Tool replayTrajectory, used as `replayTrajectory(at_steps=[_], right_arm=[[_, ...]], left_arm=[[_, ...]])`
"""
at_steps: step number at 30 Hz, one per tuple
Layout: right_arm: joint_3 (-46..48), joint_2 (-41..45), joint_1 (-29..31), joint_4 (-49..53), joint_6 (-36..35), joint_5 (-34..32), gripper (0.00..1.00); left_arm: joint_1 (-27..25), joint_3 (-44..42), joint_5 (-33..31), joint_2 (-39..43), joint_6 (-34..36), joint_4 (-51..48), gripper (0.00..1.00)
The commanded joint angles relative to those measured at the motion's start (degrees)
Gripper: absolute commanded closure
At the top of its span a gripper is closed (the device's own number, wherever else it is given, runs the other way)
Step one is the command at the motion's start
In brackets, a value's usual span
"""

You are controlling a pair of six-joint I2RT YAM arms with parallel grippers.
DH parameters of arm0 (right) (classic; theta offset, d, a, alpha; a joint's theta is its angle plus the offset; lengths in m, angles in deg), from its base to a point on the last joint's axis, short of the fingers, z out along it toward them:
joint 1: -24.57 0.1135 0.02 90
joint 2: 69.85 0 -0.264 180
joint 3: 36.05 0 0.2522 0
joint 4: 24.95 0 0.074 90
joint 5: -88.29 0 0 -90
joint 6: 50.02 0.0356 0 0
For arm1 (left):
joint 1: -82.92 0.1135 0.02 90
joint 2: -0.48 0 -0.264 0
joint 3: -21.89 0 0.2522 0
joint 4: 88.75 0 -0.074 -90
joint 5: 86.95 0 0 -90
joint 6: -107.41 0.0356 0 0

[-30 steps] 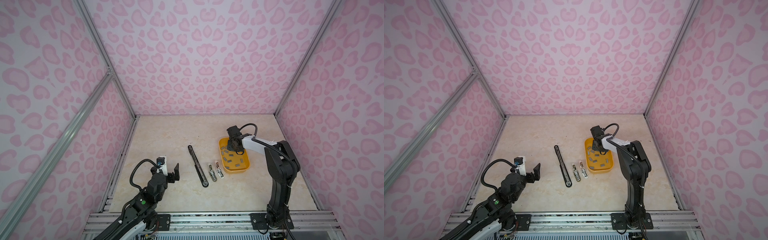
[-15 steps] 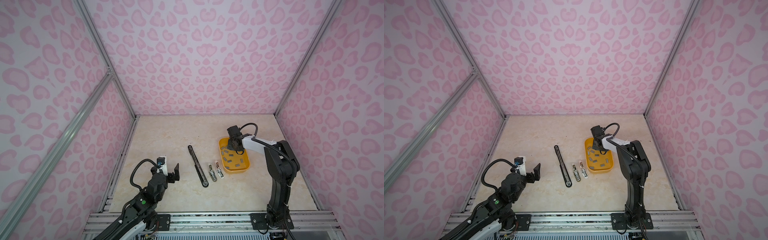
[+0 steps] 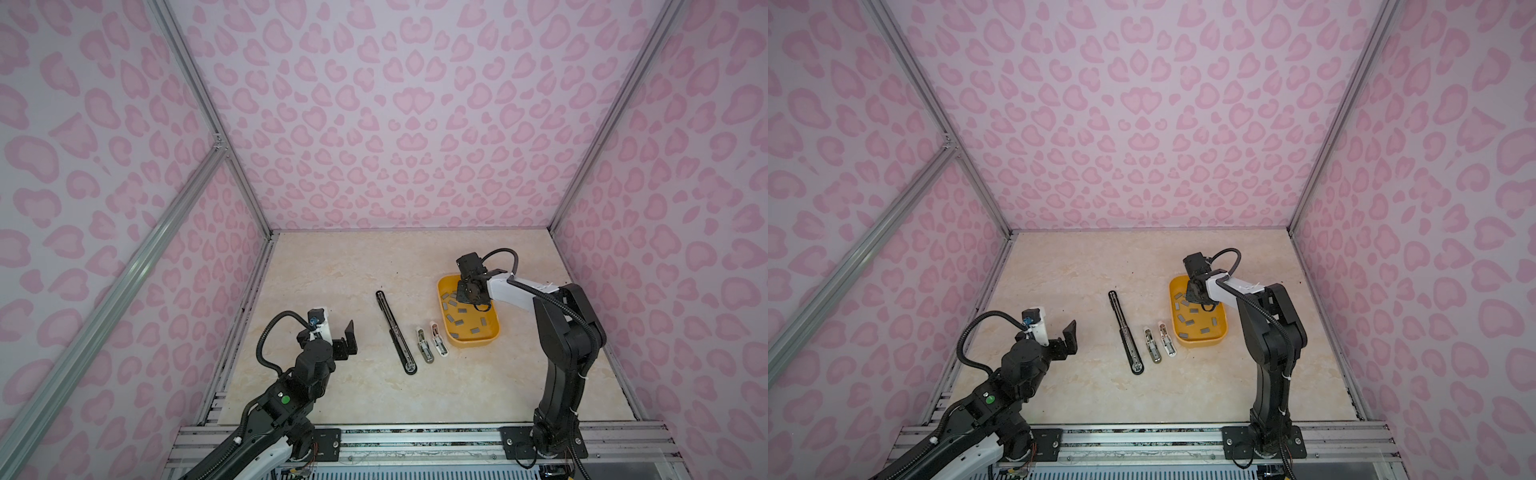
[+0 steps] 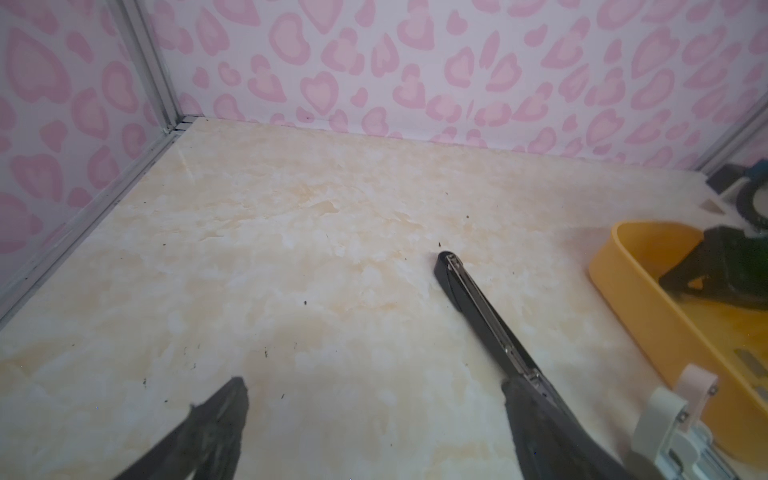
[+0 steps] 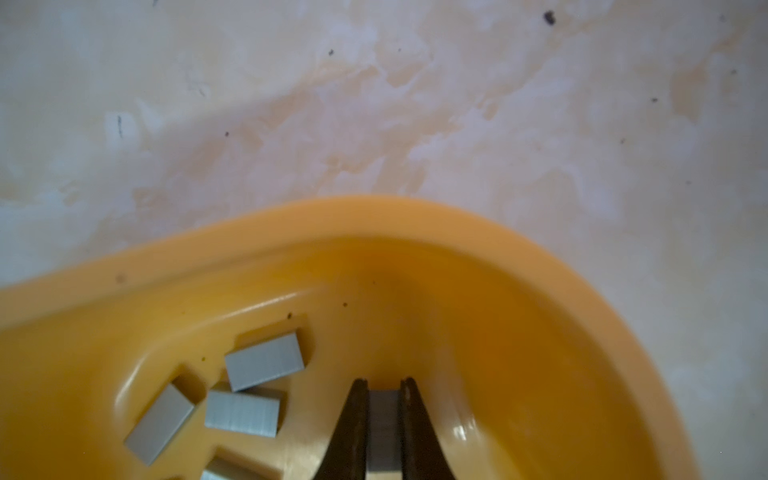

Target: Load the staples into the stapler

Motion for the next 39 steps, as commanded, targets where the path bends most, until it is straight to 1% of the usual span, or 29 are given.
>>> replayTrajectory(at_steps=[1,3,6,8,10,13,17,20,23,25,28,31,35,39], right_arm=[[2.1,3.5,0.0,-0.7,0.2,-0.3,0.86],[3.9,6.3,0.4,-2.3,0.2,-0.1,0.87],[6.1,9.7,2.3,-4.1,0.0,-0.3,0.88],[7.3,11.3,4.3,-4.6,-0.3,-1.3,0.88],[8.1,12.7,5.8,-4.6,-0.4,-1.9,0.89],[10.0,15.4,7.5,-4.9,-0.3,-1.6,0.9],[13.2,19.8,8.7,-5.6,0.1,-3.0,0.9],[14.3,22.0,9.7,-5.3,0.0,-3.6,0.9],[14.9,24.4,11.2,-4.5,-0.2,-5.7,0.91],[15.6,26.6,12.2,-4.4,-0.3,-6.4,0.91],[16.6,30.6,13.9,-4.0,-0.5,-6.8,0.91],[18.2,35.0,16.7,-3.7,-0.8,-8.5,0.91],[21.1,40.7,20.8,-5.3,-1.4,-7.8,0.91],[23.1,45.2,26.1,-6.4,-1.2,-8.2,0.91]], left_arm=[[0.0,9.7,-4.8,-1.4,-19.6,-14.8,0.02],[0.0,15.9,-1.8,-3.4,-26.7,-20.1,0.02],[0.0,21.5,6.0,-7.9,-32.2,-21.4,0.03],[-0.2,25.7,9.6,-11.6,-34.3,-23.7,0.03],[-0.1,29.5,11.3,-14.9,-36.2,-26.7,0.02],[-0.1,31.6,13.3,-17.1,-36.4,-27.1,0.02],[-0.2,31.5,11.5,-16.9,-36.0,-26.6,0.02],[-0.2,31.7,11.3,-16.3,-34.8,-26.0,0.02],[-0.2,33.1,12.1,-16.4,-34.0,-28.3,0.03],[-0.2,32.3,11.3,-16.2,-33.8,-29.4,0.02],[-0.2,29.1,8.6,-15.0,-32.9,-28.8,0.02],[-0.2,25.2,6.6,-12.9,-26.7,-25.0,0.02],[-0.2,19.8,-0.1,-10.4,-24.1,-21.4,0.02],[-0.1,11.7,-1.8,-7.3,-22.0,-11.3,0.02]])
